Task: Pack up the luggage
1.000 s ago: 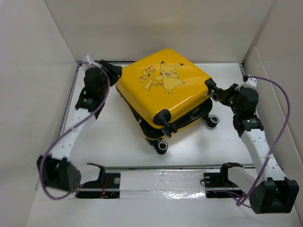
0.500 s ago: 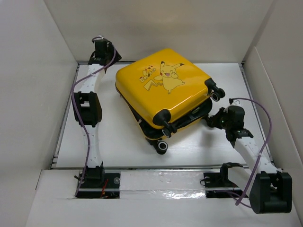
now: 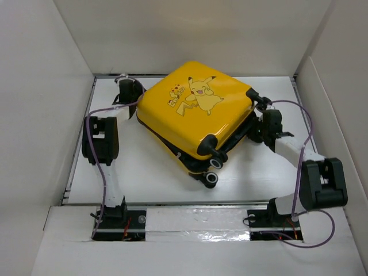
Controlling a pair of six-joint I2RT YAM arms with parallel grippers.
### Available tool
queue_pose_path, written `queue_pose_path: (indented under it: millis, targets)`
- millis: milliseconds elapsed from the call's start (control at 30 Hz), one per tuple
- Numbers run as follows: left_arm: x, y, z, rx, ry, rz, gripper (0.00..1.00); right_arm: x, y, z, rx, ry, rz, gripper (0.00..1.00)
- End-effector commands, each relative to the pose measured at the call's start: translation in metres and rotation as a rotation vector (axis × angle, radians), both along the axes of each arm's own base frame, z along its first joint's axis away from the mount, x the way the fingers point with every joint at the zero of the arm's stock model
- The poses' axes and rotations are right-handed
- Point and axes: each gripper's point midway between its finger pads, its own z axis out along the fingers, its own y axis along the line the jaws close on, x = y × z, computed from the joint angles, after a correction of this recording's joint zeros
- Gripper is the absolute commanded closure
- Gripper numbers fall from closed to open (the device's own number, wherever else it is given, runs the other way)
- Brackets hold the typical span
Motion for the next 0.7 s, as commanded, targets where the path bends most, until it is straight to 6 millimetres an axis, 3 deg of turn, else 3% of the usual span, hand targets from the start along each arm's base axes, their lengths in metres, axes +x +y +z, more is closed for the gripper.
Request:
queue_pose_path:
  millis: [0, 33, 67, 100, 133, 167, 200, 233, 267, 300, 333, 367, 400, 433, 467, 500, 567, 600, 633, 667]
  targets:
    - [-0.077, -0.082, 0.070, -0.143, -0.174, -0.185, 0.53, 0.072, 0.055, 0.090, 0.066, -0.323, 0.182, 1.00]
    - [-0.087, -0.079, 0.069, -0.114, -0.186, -0.143, 0.53, 0.081, 0.062, 0.079, 0.076, -0.294, 0.208, 1.00]
    - [-0.111, -0.098, 0.084, -0.102, -0.220, -0.173, 0.53, 0.087, 0.070, 0.079, 0.081, -0.288, 0.239, 1.00]
    - [-0.134, -0.099, 0.060, -0.062, -0.175, -0.168, 0.53, 0.089, 0.073, 0.072, 0.060, -0.245, 0.275, 1.00]
    - [-0.144, -0.098, 0.056, -0.025, -0.177, -0.129, 0.53, 0.106, 0.094, 0.080, 0.062, -0.246, 0.340, 1.00]
    - [-0.166, -0.115, 0.066, -0.024, -0.207, -0.158, 0.53, 0.110, 0.105, 0.080, 0.057, -0.221, 0.381, 1.00]
    - [-0.187, -0.116, 0.046, 0.002, -0.172, -0.168, 0.53, 0.108, 0.114, 0.074, 0.036, -0.180, 0.431, 1.00]
    - [-0.198, -0.117, 0.041, 0.027, -0.171, -0.154, 0.53, 0.118, 0.137, 0.100, 0.057, -0.230, 0.500, 1.00]
    - [-0.218, -0.119, 0.034, 0.042, -0.156, -0.169, 0.54, 0.122, 0.148, 0.087, 0.068, -0.198, 0.538, 1.00]
    - [-0.241, -0.138, 0.031, 0.053, -0.150, -0.227, 0.54, 0.124, 0.159, 0.090, 0.084, -0.194, 0.560, 1.00]
    - [-0.251, -0.136, 0.027, 0.080, -0.147, -0.190, 0.54, 0.126, 0.172, 0.095, 0.113, -0.199, 0.600, 0.98]
    - [-0.267, -0.138, 0.029, 0.085, -0.151, -0.198, 0.55, 0.140, 0.192, 0.105, 0.126, -0.225, 0.639, 0.94]
    - [-0.291, -0.148, 0.018, 0.102, -0.135, -0.248, 0.55, 0.138, 0.200, 0.101, 0.136, -0.172, 0.671, 0.92]
    - [-0.299, -0.146, 0.017, 0.089, -0.124, -0.212, 0.55, 0.141, 0.212, 0.107, 0.159, -0.169, 0.711, 0.90]
    - [-0.310, -0.147, 0.020, 0.073, -0.127, -0.222, 0.55, 0.151, 0.232, 0.145, 0.175, -0.248, 0.752, 0.81]
    - [-0.320, -0.145, 0.013, 0.074, -0.113, -0.232, 0.55, 0.153, 0.243, 0.124, 0.197, -0.178, 0.766, 0.76]
    - [-0.338, -0.144, 0.019, 0.037, -0.120, -0.214, 0.55, 0.156, 0.265, 0.138, 0.226, -0.196, 0.807, 0.67]
    - [-0.343, -0.140, 0.017, 0.037, -0.120, -0.205, 0.55, 0.159, 0.279, 0.172, 0.242, -0.267, 0.827, 0.51]
    - [-0.348, -0.138, 0.020, 0.038, -0.134, -0.194, 0.55, 0.164, 0.284, 0.166, 0.260, -0.259, 0.833, 0.45]
    - [-0.351, -0.134, 0.027, 0.020, -0.152, -0.181, 0.55, 0.166, 0.288, 0.176, 0.279, -0.280, 0.836, 0.34]
